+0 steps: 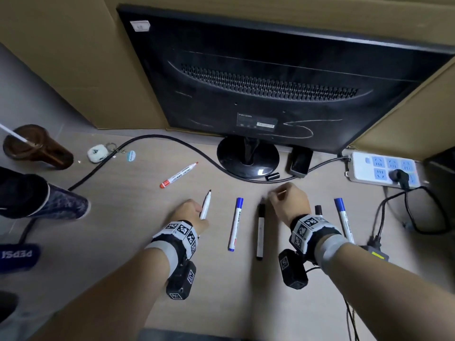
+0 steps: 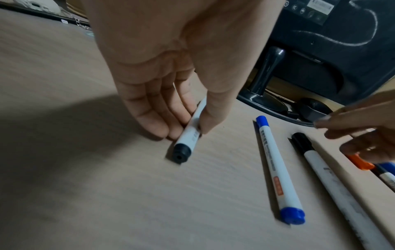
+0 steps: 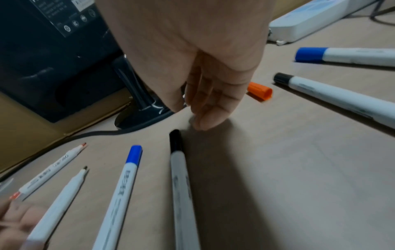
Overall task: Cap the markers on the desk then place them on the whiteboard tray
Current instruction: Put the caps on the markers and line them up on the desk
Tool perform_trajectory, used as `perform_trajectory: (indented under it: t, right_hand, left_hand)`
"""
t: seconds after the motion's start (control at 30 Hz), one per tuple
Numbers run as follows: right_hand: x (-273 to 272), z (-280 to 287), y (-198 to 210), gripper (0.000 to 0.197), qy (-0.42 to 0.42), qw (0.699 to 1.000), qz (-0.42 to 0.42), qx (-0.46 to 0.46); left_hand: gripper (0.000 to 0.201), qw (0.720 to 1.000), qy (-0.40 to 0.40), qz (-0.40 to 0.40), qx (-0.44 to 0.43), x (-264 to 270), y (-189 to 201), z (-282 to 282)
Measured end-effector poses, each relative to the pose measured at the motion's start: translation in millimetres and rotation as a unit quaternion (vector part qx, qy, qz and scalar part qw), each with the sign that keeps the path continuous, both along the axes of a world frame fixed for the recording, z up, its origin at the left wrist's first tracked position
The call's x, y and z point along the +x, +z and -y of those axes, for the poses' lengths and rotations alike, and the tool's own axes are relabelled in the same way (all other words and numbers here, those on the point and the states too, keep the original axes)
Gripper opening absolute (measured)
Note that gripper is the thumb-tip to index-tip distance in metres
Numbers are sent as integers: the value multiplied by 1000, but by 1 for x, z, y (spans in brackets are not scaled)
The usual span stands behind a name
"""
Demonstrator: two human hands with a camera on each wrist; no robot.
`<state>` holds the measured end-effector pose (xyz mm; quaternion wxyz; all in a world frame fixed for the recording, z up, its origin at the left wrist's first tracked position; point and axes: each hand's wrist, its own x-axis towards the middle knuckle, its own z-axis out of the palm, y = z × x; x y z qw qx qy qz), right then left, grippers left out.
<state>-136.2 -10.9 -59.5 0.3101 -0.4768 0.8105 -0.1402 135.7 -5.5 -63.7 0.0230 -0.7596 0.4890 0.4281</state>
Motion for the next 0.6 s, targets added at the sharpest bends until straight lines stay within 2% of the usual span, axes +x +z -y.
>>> perform_trajectory:
  t: [0.13, 0.3, 0.43, 0.6]
  right_hand:
    - [2, 29, -4, 27, 2, 999, -14, -48]
    - [6, 50, -5, 43, -2, 999, -36, -28]
    - [5, 55, -15, 41, 7, 999, -45, -8]
    - [1, 59, -23, 33, 12, 998, -55, -3]
  left_hand:
    - [29, 997, -16, -71, 0, -1, 6, 12]
    - [30, 991, -7, -131, -23, -3, 1, 27]
    - [29, 989, 8, -147, -32, -5, -8, 29]
    - [37, 986, 7, -162, -37, -5, -14, 29]
